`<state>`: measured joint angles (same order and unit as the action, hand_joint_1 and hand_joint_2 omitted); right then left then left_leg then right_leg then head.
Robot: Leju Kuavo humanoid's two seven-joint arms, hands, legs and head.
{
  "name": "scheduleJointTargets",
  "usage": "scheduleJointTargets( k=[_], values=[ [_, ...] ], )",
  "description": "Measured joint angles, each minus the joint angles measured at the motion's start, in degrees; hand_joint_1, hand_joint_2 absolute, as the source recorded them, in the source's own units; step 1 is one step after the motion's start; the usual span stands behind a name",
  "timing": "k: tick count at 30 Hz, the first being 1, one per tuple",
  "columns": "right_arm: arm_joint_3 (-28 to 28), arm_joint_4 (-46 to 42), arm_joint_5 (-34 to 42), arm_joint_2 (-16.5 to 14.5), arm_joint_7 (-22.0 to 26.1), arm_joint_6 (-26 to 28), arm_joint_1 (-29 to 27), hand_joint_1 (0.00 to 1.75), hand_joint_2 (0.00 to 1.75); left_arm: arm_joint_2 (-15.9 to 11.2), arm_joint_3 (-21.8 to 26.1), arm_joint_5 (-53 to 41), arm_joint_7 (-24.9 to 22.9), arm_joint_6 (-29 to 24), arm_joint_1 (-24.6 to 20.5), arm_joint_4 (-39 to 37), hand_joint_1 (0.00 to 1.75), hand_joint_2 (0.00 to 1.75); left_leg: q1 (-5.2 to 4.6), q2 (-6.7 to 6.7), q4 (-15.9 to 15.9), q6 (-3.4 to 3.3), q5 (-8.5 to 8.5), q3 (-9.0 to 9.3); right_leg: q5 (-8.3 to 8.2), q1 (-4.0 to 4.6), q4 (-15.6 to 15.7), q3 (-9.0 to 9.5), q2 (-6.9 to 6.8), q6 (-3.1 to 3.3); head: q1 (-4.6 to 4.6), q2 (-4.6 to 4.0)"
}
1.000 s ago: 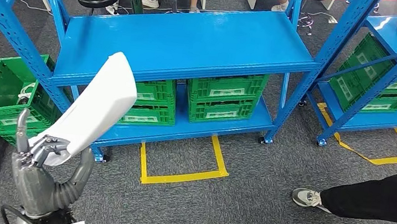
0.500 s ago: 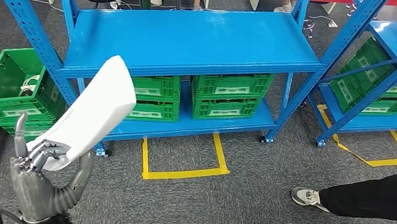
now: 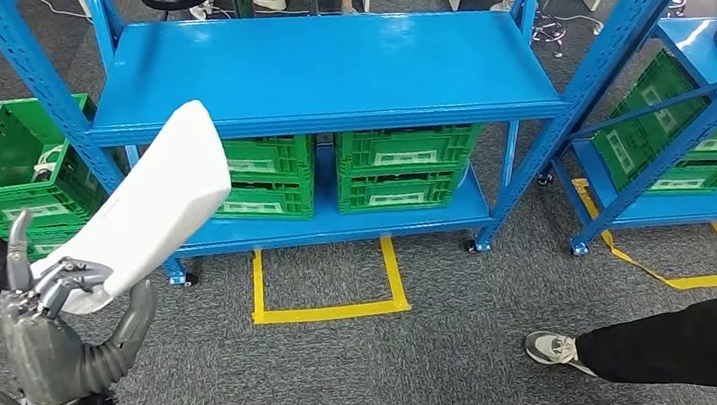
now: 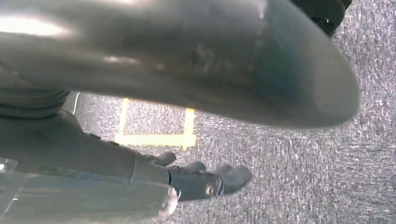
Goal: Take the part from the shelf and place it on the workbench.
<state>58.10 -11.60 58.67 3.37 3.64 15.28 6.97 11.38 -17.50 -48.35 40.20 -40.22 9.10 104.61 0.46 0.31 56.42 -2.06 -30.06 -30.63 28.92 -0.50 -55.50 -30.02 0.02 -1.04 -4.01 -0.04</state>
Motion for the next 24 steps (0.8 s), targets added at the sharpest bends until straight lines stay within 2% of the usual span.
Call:
scheduleJointTargets(
  k=[3,7,9,24],
  values=[
    [0.1,0.0,-0.8,-0.1,-0.7,0.0,0.3,0.0,0.0,0.0,0.2,0.0,0.0,0.0,0.3,0.3,1.75,1.75,0.06,0.01,-0.1,0.44,0.19,0.09,0.09,0.1,-0.2,-0.01,-0.01,0.26,0.37,0.0],
    [0.2,0.0,-1.7,-0.3,-1.3,0.3,1.4,0.0,0.0,0.0,0.9,0.8,0.0,0.0,0.9,1.1,1.75,1.75,0.15,0.11,-0.1,1.92,0.12,0.35,0.29,0.13,-0.5,-0.04,0.01,0.53,0.5,0.0],
    [0.2,0.0,-1.8,-0.3,-1.3,0.4,2.1,0.0,0.0,0.0,1.4,1.1,-0.1,0.0,0.8,1.3,1.75,1.75,0.16,0.12,-0.1,2.26,0.05,0.38,0.33,0.13,-0.5,-0.04,0.02,0.56,0.49,0.0],
    [0.2,0.0,-1.4,-0.3,-2.0,0.3,1.3,0.0,0.0,0.2,2.5,0.5,-0.2,0.0,0.7,1.5,1.75,1.75,-0.03,-0.31,0.0,2.26,-0.15,0.28,0.32,-0.12,-0.1,0.26,0.0,0.27,0.48,0.0]
  ],
)
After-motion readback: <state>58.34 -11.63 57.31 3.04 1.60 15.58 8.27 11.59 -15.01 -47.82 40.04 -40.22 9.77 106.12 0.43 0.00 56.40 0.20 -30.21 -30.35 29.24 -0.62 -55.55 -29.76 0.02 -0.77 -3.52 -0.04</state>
